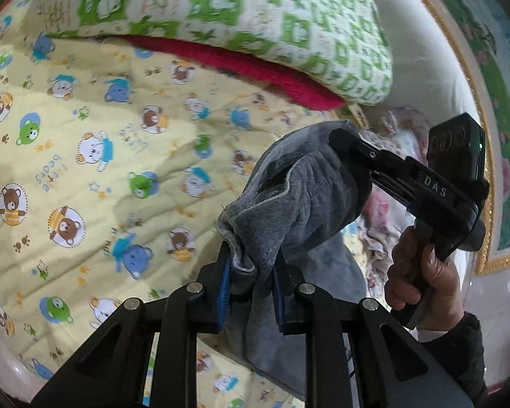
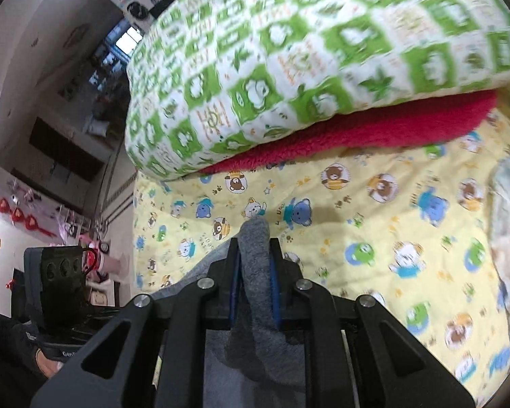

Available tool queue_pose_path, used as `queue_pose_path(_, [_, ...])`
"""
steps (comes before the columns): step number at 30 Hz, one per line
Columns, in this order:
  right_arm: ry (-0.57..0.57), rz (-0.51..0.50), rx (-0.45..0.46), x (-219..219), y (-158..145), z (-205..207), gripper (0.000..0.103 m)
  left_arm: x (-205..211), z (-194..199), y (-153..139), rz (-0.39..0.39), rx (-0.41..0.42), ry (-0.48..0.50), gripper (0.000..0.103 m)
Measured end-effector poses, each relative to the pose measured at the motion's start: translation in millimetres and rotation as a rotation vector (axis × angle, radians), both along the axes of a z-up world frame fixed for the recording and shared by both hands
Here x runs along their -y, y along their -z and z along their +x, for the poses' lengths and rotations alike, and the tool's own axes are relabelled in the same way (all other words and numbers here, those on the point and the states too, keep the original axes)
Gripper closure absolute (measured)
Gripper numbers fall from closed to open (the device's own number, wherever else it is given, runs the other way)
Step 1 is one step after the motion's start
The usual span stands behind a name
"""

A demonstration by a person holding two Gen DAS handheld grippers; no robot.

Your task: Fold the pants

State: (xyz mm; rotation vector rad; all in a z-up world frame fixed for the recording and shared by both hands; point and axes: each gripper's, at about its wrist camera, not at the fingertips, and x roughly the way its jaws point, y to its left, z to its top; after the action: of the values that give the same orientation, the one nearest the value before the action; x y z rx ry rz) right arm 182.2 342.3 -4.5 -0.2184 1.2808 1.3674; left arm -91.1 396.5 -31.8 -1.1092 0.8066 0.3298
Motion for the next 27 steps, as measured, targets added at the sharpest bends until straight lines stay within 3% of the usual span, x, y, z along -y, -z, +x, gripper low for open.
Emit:
queue_pose_path(11, [0.202, 0.062, 0.037, 115, -48, 4, 0.087, 73, 41, -45, 0.061, 0.061, 0.197, 0.084])
queue_pose_path(27, [0.526, 0.096, 0.033, 304, -63, -8, 0.087, 219, 89, -68, 0.084, 0.089, 0.522, 0.084])
